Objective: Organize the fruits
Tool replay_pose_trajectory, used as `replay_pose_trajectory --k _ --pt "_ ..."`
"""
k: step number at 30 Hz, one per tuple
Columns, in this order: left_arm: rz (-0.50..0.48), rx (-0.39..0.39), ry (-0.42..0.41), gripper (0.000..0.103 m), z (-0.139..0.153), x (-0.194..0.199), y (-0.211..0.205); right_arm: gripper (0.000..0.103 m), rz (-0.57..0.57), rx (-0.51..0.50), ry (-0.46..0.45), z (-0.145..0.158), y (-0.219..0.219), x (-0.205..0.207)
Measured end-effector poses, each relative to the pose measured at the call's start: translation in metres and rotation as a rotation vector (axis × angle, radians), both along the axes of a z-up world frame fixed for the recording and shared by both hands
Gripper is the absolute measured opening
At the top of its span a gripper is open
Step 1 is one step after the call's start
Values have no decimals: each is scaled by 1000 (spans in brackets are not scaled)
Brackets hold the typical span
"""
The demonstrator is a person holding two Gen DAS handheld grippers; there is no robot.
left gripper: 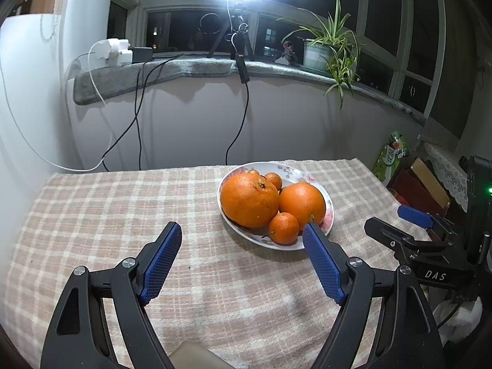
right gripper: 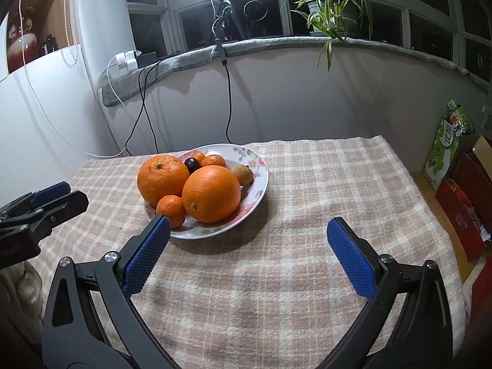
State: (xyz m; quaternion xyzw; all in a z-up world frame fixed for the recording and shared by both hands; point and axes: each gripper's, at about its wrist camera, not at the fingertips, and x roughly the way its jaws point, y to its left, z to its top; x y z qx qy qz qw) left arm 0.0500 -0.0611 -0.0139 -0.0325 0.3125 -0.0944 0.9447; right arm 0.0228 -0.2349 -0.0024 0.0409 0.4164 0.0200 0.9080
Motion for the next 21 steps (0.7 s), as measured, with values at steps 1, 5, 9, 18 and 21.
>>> replay_pose_trajectory --k 1,5,9,18,21 --pt "1 1 -1 81 0 0 0 103 2 1 -1 0 0 0" --pt "5 0 -4 81 0 -1 1 103 5 10 4 -1 1 -1" --pt "6 1 -6 81 1 -1 1 103 7 15 6 -1 1 -1" --pt "4 1 -4 81 1 -2 1 103 7 19 6 -1 1 -1" --pt "5 2 -6 81 1 -1 2 103 6 19 5 -1 1 -2"
